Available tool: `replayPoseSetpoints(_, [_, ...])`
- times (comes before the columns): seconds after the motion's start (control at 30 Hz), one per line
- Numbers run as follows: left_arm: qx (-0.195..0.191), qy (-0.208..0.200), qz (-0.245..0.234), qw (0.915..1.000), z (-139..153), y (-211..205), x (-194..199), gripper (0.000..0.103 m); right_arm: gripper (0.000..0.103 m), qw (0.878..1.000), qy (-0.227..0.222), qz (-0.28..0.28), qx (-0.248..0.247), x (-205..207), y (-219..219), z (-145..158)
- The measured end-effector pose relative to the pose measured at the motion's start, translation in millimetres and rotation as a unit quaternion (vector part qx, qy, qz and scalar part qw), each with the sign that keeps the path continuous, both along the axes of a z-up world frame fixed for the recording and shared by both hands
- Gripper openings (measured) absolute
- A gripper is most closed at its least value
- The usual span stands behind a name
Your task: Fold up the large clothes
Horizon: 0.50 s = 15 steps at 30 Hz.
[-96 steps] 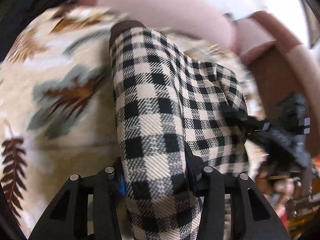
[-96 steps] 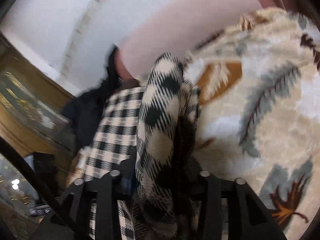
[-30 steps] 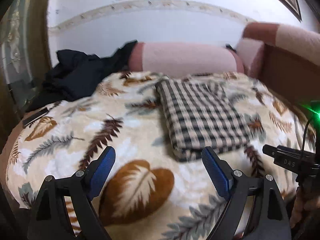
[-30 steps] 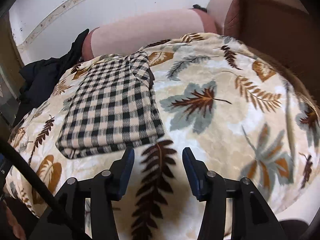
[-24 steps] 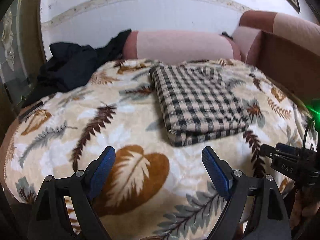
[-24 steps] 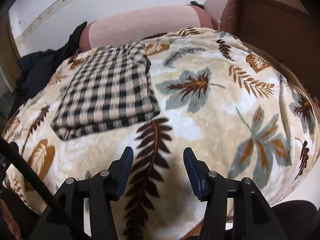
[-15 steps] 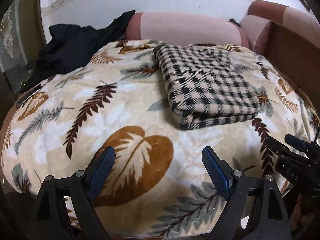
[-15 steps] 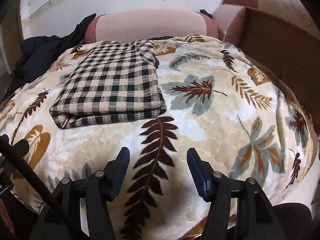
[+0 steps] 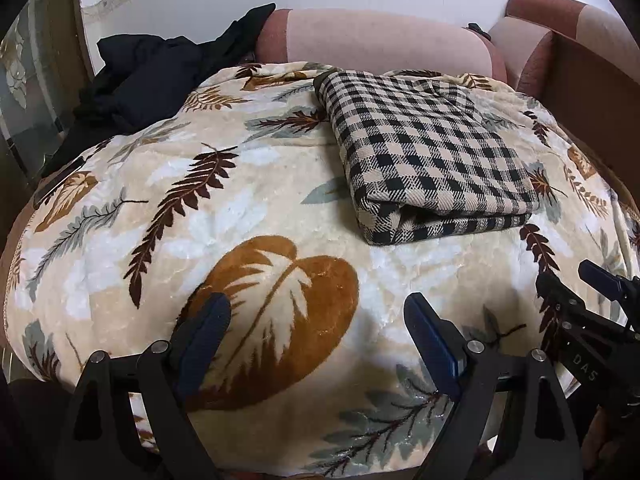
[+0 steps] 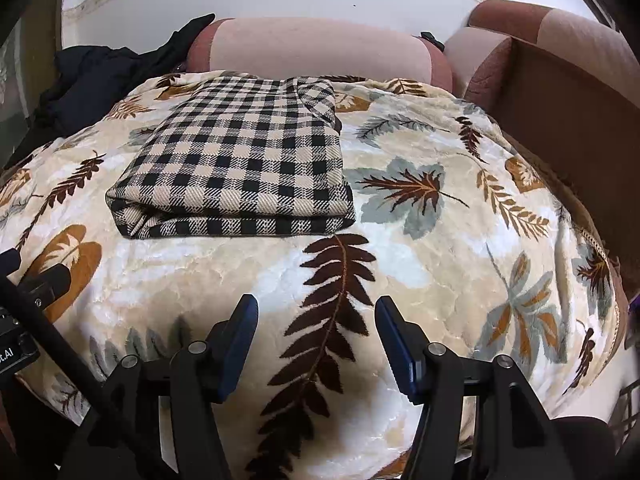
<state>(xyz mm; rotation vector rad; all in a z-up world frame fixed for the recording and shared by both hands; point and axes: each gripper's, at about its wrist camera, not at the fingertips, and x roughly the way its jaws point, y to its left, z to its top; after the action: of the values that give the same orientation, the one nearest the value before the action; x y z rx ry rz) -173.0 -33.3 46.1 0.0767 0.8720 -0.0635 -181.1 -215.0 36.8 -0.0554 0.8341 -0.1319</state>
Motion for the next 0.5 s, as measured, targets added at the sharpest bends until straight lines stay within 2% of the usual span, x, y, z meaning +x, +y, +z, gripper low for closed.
replayPoseSetpoints(0.2, [0.015, 0.010, 0.000, 0.9998, -5.6, -2.3, 0.9, 0.087, 0.067, 1.000, -0.001, 0.003, -0.006, -0.6, 2.9, -0.5])
replayPoseSetpoints(0.5, [0.011, 0.024, -0.005, 0.9996, -10.7, -2.8, 2.0, 0.087, 0.068, 1.000, -0.001, 0.005, -0.009, -0.8, 2.0, -0.2])
